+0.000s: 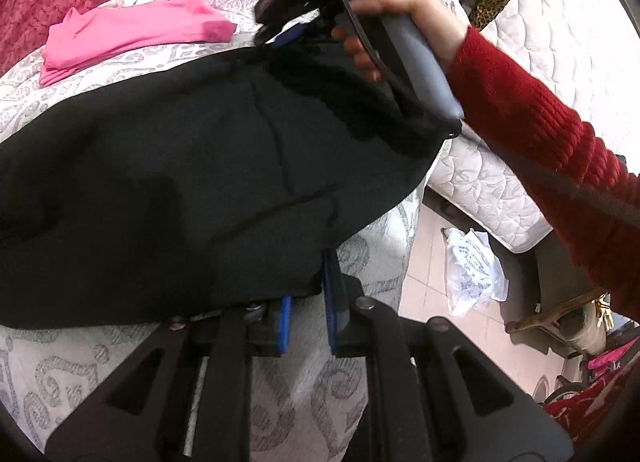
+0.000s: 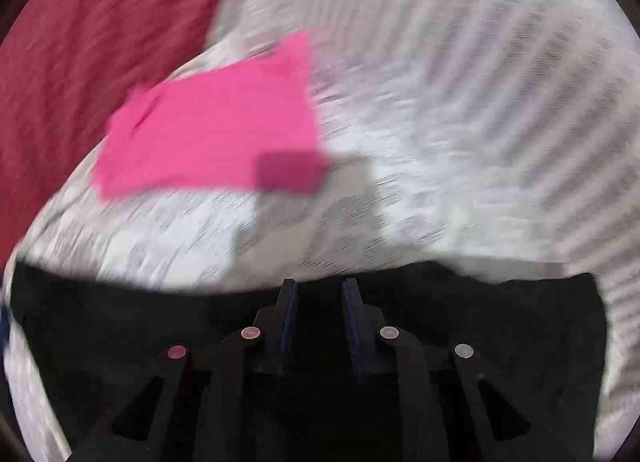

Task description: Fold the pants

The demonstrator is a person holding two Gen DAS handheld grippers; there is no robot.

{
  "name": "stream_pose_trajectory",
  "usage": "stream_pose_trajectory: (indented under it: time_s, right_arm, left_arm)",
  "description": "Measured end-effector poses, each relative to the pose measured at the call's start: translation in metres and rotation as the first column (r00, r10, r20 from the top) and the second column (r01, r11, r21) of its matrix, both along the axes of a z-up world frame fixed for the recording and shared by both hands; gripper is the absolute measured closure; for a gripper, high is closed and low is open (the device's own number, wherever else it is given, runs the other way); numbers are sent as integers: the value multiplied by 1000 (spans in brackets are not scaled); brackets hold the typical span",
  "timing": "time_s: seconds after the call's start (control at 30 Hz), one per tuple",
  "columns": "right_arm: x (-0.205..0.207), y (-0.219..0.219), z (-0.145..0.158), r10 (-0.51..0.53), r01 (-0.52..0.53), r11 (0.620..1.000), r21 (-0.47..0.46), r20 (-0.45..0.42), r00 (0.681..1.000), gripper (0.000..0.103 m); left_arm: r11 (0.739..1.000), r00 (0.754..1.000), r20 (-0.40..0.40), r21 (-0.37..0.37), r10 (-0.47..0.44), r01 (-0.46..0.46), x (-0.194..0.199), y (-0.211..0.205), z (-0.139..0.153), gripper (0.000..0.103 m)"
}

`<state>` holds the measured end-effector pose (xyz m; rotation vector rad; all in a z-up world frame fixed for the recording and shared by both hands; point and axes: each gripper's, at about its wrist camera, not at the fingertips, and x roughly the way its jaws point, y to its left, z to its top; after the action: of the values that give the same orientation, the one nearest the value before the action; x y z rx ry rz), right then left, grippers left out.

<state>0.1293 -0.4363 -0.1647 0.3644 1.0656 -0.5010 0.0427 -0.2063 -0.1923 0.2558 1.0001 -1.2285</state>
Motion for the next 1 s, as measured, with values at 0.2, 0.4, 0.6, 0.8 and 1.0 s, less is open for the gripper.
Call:
stream_pose_trajectory:
  time_s: [0.2,0.4,0.6,0.8,1.0]
  right_arm:
    - [-18,28,34,112,-112,994,5,8,994,78]
    - [6,129,52,411,-410,911,-42,11,912,71]
    - [49,274,35,726,-726,688,-12,7,688,60]
    - [100,372,16,866,-867,497,-37,-31,499,53]
    - [172,451,2,930,-929,330,-169,-111,351,29]
  left_arm:
    - [999,999,10,20,38,-38,8,47,13,80]
    - [882,883,-8,-37,469,-469,86,192,28,80]
    - [610,609,42,-30,792,-792,179,333,20,80]
    - [647,647,18,-54,763,-761,250,348,4,47]
    - [667,667,24,-50,745,-744,275,342,-30,40]
